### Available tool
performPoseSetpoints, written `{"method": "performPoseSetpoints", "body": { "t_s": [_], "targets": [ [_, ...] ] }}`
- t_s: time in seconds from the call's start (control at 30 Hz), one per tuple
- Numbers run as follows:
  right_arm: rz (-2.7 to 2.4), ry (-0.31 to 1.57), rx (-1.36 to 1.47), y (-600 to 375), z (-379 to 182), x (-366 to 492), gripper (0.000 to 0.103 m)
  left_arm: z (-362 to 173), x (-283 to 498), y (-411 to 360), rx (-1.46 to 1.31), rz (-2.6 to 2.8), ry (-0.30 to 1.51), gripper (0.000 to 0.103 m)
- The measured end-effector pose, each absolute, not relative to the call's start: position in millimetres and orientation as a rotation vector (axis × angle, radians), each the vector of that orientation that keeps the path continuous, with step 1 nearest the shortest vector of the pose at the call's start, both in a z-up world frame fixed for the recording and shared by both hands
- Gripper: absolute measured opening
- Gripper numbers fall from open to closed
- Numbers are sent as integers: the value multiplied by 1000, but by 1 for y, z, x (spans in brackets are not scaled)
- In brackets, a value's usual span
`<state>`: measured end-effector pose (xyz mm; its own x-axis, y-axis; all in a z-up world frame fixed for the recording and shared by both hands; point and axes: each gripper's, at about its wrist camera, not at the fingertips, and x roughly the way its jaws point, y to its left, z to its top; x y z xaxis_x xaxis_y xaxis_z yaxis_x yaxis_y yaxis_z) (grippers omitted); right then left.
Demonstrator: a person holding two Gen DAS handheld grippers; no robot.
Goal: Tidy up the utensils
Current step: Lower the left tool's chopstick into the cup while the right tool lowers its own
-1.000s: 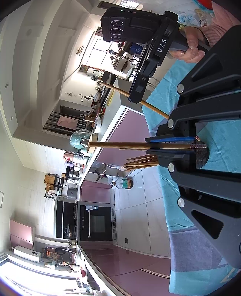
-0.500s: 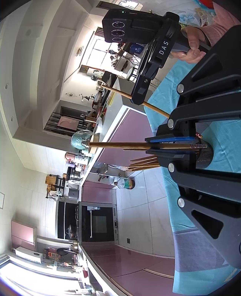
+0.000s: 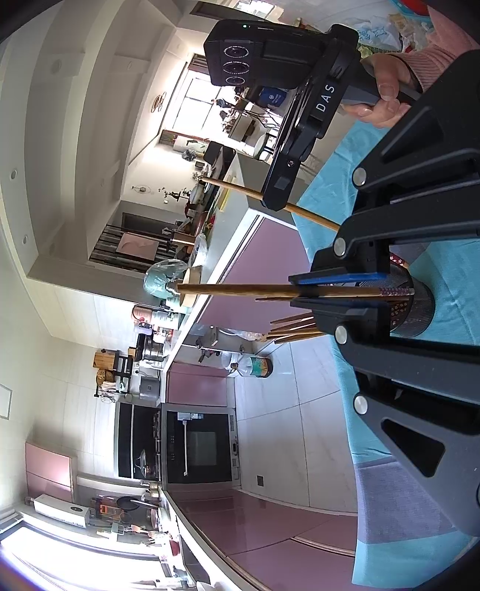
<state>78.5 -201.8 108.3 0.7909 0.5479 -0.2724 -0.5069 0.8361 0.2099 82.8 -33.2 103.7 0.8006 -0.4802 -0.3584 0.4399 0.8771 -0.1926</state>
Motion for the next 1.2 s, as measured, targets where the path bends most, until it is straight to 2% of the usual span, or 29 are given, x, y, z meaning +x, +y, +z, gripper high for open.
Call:
{"method": "performPoseSetpoints", "body": {
  "t_s": [0.63,1.2],
  "targets": [
    [554,330,146,-195,107,95,5,104,75,-42,-96,-478,419,7],
    [538,413,155,-187,83,115,5,94,80,-43,-86,-475,470,7]
  ]
}}
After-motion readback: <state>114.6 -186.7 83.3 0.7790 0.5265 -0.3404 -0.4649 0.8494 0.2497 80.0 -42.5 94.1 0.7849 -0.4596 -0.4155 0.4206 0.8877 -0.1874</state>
